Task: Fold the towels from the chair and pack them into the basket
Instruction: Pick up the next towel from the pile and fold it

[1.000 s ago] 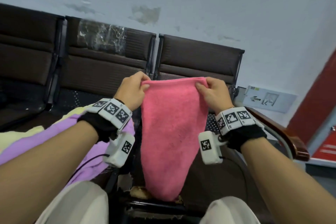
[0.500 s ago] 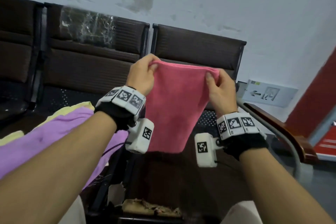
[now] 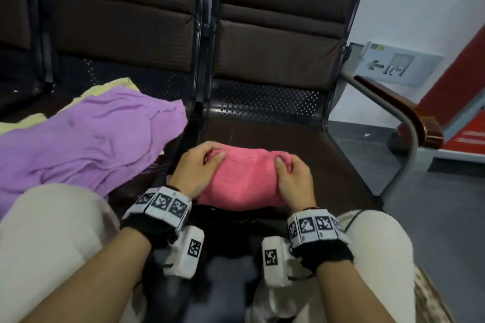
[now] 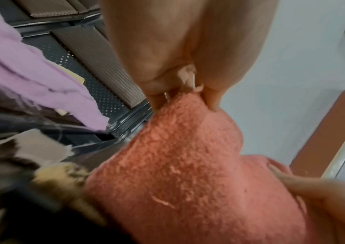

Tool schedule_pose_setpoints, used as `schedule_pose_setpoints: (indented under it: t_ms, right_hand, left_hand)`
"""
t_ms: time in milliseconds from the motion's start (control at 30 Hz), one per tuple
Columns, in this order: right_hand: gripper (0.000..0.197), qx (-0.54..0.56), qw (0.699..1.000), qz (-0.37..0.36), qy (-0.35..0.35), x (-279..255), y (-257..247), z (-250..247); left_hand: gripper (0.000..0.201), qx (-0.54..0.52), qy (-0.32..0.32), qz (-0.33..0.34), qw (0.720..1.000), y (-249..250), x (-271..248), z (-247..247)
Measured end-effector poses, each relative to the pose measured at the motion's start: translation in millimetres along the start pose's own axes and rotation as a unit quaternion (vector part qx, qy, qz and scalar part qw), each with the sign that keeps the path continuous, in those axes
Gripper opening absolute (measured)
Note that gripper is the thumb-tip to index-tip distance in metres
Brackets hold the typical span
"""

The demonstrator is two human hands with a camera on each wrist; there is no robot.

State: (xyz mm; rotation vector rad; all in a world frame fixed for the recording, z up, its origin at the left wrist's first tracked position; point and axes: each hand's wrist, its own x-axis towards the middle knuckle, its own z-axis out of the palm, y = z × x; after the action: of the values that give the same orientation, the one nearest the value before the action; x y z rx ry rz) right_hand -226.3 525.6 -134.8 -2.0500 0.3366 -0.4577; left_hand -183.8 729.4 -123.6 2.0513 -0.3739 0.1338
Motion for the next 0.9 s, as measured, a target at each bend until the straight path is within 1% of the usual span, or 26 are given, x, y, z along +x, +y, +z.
schedule_pose_setpoints:
  t_ms: [100, 167, 233, 333, 500, 533, 600, 667, 700, 733, 767, 800, 833, 900]
  right_hand:
    - [0.017, -0.038, 0.998, 0.039, -0.019, 1, 11, 3]
    - [0.017, -0.053, 0.997, 0.051, -0.024, 13, 12, 3]
    - [0.015, -0.059, 0.996, 0.059, -0.033, 29, 13, 5]
    - [0.013, -0.075, 0.993, 0.074, -0.048, 59, 17, 12]
    - [0.026, -0.093, 0.989, 0.097, -0.058, 105, 25, 29]
    - [0.024, -0.104, 0.988, 0.098, -0.066, 112, 26, 32]
    - [0.013, -0.158, 0.978, 0.101, -0.096, 121, 28, 36]
    - [0.028, -0.229, 0.962, 0.084, -0.124, 122, 29, 40]
    - [0.032, -0.261, 0.955, 0.058, -0.13, 118, 29, 40]
    - [0.029, -0.279, 0.95, 0.019, -0.138, 113, 29, 41]
    - [0.022, -0.287, 0.945, -0.019, -0.159, 107, 27, 41]
    - [0.015, -0.292, 0.934, -0.048, -0.198, 102, 27, 39]
    - [0.015, -0.301, 0.918, -0.065, -0.25, 97, 24, 37]
    - [0.024, -0.312, 0.884, -0.075, -0.34, 88, 20, 31]
  left_hand:
    - [0.014, 0.013, -0.049, -0.025, 0.998, -17, -7, 8]
    - [0.015, 0.011, -0.065, -0.042, 0.997, -24, 2, 8]
    - [0.017, 0.007, -0.068, -0.05, 0.996, -29, 20, 7]
    - [0.015, 0.014, -0.063, -0.033, 0.997, -35, 57, 7]
    - [0.014, 0.028, -0.051, -0.031, 0.998, -54, 115, 18]
    - [0.014, 0.036, -0.051, -0.036, 0.997, -59, 123, 21]
    - [0.019, 0.053, -0.056, -0.065, 0.995, -71, 134, 28]
    - [0.034, 0.083, -0.075, -0.115, 0.987, -82, 137, 34]
    - [0.042, 0.096, -0.089, -0.138, 0.982, -86, 135, 36]
    - [0.048, 0.102, -0.1, -0.149, 0.978, -89, 132, 37]
    - [0.052, 0.102, -0.107, -0.149, 0.978, -91, 129, 38]
    - [0.053, 0.102, -0.109, -0.138, 0.979, -92, 125, 37]
    - [0.05, 0.109, -0.103, -0.119, 0.982, -91, 120, 36]
    - [0.034, 0.139, -0.078, -0.068, 0.985, -84, 106, 30]
